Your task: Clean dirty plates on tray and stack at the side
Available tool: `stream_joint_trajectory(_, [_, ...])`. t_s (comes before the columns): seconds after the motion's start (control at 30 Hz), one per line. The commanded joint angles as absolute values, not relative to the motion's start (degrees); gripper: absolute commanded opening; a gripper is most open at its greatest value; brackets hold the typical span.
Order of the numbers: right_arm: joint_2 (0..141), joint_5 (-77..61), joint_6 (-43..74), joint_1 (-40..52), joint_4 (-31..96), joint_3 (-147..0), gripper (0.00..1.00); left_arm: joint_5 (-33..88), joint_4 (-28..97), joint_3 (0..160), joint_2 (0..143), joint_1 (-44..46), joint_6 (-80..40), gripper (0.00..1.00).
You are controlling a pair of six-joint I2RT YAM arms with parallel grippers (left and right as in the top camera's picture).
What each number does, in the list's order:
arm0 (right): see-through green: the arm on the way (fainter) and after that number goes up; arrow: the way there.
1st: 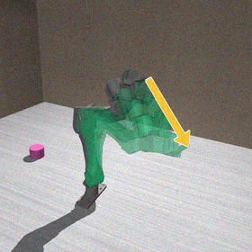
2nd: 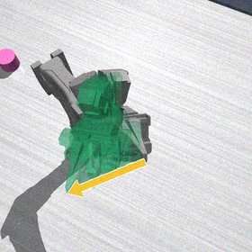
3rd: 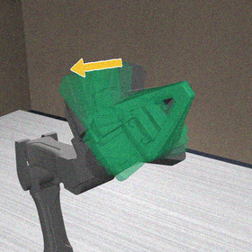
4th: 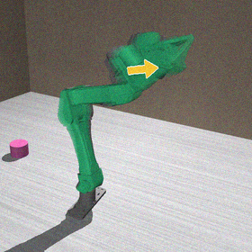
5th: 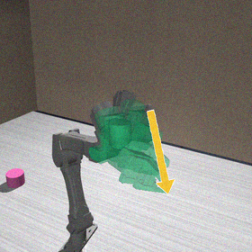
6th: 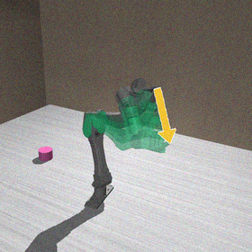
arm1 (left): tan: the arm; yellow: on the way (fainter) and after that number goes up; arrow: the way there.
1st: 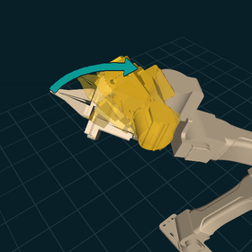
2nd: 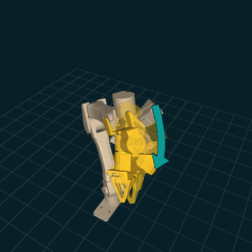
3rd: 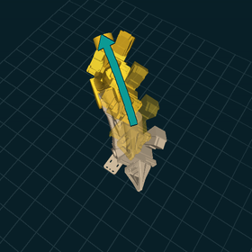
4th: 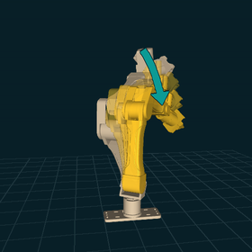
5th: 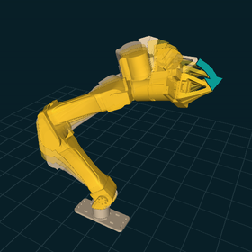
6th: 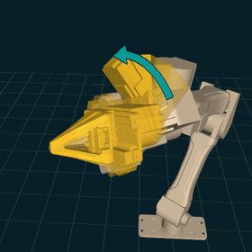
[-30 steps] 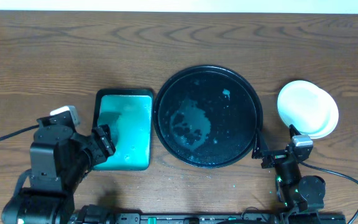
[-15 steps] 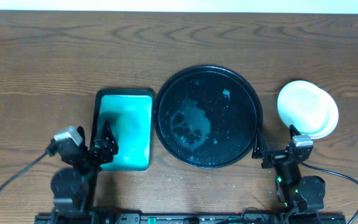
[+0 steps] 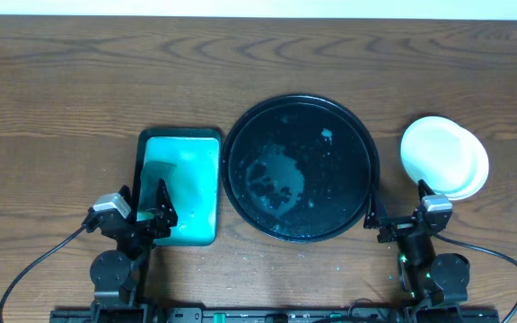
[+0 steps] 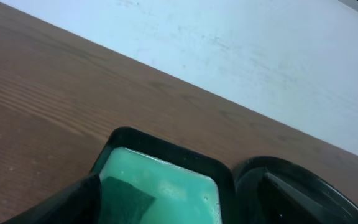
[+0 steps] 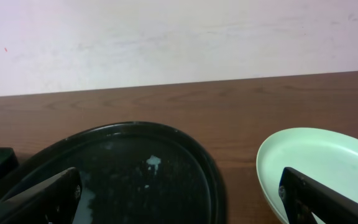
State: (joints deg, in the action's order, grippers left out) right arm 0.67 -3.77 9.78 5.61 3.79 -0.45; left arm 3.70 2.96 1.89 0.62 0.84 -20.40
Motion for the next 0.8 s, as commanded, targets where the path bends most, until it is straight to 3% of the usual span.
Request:
stream_joint_trajectory(0.0, [0.3,-3.2,9.1,6.3,3.9,-0.3,0.99,3.4,3.7,0.2,0.1,0.7,-18.4,0.8])
stream_joint_trajectory(0.77, [0.3,-3.2,9.1,6.3,3.9,-0.3,0.99,3.4,3.7,0.2,0.7,0.7,-18.4,0.8])
